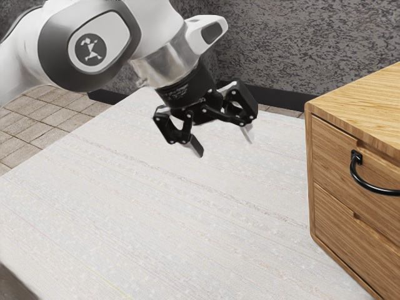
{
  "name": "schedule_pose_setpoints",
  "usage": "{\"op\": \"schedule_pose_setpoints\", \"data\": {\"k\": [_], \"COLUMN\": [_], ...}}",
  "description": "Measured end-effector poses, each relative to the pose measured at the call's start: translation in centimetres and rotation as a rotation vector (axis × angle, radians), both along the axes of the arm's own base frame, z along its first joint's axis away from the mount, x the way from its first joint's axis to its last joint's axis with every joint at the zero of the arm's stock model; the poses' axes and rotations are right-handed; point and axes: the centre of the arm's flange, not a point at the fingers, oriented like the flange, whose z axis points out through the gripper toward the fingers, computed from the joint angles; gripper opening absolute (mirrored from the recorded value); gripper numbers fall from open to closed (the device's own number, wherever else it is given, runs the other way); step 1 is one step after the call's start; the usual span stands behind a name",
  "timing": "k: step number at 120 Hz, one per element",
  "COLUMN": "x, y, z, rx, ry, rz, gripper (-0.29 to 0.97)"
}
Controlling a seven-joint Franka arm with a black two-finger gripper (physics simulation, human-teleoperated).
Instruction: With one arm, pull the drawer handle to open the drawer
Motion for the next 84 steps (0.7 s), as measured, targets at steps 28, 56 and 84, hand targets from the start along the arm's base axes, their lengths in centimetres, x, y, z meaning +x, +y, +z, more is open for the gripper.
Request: {"op": "schedule_pose_setpoints", "data": {"k": [28,56,84], "x": [2.3,2.1,1.9], "y": [-1.9,-2.8,-4.1], "z": [-2.9,-4.9,-5.0], "rx": [-0.104,-0.222,-0.273], "ry": [0.069,0.133,0.153], "rz": [0.138,0.277,0.421], "gripper": [0.66,0.66,0.66]}}
